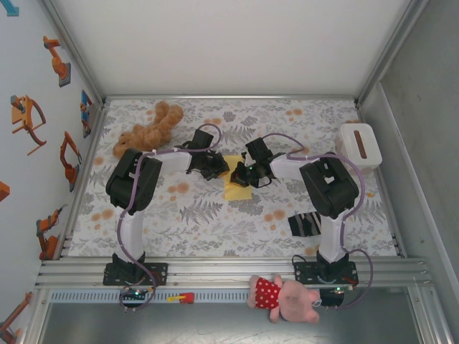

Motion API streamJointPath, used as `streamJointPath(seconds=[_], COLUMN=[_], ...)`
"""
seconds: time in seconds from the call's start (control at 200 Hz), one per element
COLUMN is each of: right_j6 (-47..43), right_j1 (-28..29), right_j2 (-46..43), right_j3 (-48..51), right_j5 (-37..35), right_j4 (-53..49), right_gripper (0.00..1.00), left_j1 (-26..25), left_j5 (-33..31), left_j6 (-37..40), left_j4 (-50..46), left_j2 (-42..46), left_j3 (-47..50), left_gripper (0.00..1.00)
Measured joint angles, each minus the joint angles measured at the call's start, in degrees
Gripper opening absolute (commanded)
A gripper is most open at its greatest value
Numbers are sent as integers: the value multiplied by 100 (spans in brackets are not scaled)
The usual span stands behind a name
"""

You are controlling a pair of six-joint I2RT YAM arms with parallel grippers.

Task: Fold a paper plane with a square sheet of paper (pick it up from the middle)
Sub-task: Fold the triangle a second time at the center of the table.

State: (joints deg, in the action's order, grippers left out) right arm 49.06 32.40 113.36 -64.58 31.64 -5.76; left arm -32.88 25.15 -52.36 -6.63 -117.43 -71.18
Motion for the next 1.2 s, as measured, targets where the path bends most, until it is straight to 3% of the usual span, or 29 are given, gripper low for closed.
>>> streamJointPath(seconds=[0.997, 1.202], right_j6=[-20, -22], right_j1=[7, 11], right_j2=[74, 74], right_j3=[-55, -98], right_j5=[0, -70], right_j4=[-9, -116], right_gripper=[0, 4], left_j1=[4, 39], left_j5=[11, -109], left_j6=[-22, -61], left_j4=[9, -92], left_j2=[0, 92], left_j3=[4, 17], left_gripper=[13, 18])
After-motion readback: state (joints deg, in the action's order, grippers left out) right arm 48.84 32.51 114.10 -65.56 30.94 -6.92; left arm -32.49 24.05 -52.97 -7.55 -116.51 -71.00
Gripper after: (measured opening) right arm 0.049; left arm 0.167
